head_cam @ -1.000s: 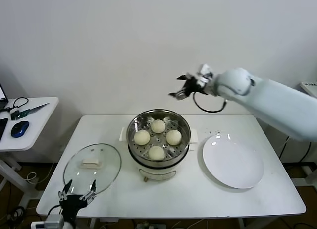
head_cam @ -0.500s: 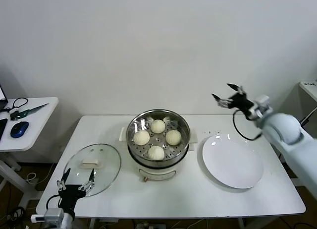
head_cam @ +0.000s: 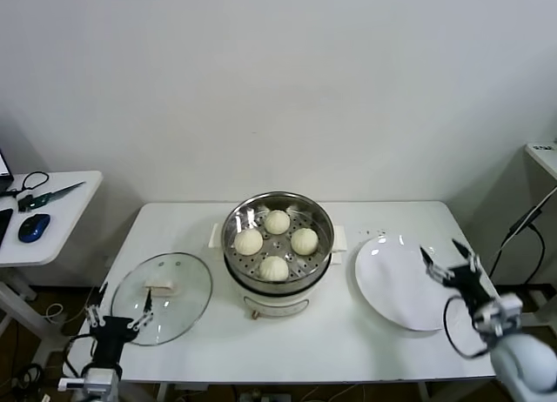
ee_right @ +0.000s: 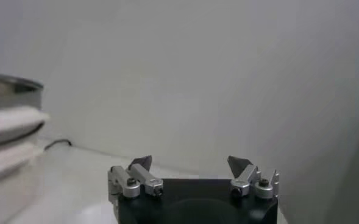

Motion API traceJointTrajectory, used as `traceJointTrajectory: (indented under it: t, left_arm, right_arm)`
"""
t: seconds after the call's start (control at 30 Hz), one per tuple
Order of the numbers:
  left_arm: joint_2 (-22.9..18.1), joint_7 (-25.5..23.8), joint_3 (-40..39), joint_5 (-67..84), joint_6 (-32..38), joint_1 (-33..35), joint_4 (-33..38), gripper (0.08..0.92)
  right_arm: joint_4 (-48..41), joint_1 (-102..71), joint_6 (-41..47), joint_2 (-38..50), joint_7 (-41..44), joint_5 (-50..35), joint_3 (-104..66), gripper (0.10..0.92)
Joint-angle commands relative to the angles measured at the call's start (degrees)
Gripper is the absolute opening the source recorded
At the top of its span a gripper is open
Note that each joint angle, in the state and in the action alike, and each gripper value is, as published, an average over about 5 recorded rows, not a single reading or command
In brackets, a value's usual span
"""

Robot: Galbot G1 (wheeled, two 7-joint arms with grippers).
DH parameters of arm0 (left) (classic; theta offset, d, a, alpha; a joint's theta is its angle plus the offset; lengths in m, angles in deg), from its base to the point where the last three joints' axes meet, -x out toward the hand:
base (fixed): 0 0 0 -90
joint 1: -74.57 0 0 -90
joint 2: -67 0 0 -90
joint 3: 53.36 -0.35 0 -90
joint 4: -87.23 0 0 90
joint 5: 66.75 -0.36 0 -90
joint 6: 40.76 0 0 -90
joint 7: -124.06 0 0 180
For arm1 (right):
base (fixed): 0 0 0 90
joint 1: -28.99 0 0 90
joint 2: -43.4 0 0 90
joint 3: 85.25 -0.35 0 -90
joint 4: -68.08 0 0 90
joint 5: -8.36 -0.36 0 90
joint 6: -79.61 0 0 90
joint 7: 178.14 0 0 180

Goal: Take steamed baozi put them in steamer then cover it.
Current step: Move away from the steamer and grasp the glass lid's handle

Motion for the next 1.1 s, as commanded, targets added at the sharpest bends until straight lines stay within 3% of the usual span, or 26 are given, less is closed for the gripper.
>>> traceJointTrajectory:
  t: [0.03,0.17,0.5,0.77,1.1]
  left_arm:
    - [2.27,6.65,0.38,-23.74,8.18,-0.34,-3.99,0.823]
    - [3.52,15.68,-0.48,-41.83,6.66,-1.01,-8.54,0.823]
    - [3.15,22.29,-2.25,-62.52,5.96,-8.1,-23.68,0.823]
    - [1.45,23.63,-2.7,-66.45,6.2,-13.05,-27.63,0.823]
    - [0.39,21.96,-3.15,-70.42,4.36,-18.84,-33.48,0.823]
  right_arm:
    - [0.22,-12.09,-7.21,-13.37,-0.77,6.17,-5.09,0.823]
    - [0.83,-12.67,-7.61,-15.63,-0.69,7.28,-3.79,0.823]
    - [1.54,-13.96,-8.54,-18.78,-0.8,8.04,-2.7,0.823]
    - [3.44,-15.04,-8.42,-19.88,-0.81,8.76,-2.76,0.823]
    - [5.11,-16.09,-8.61,-20.51,-0.9,8.39,-3.55,0.823]
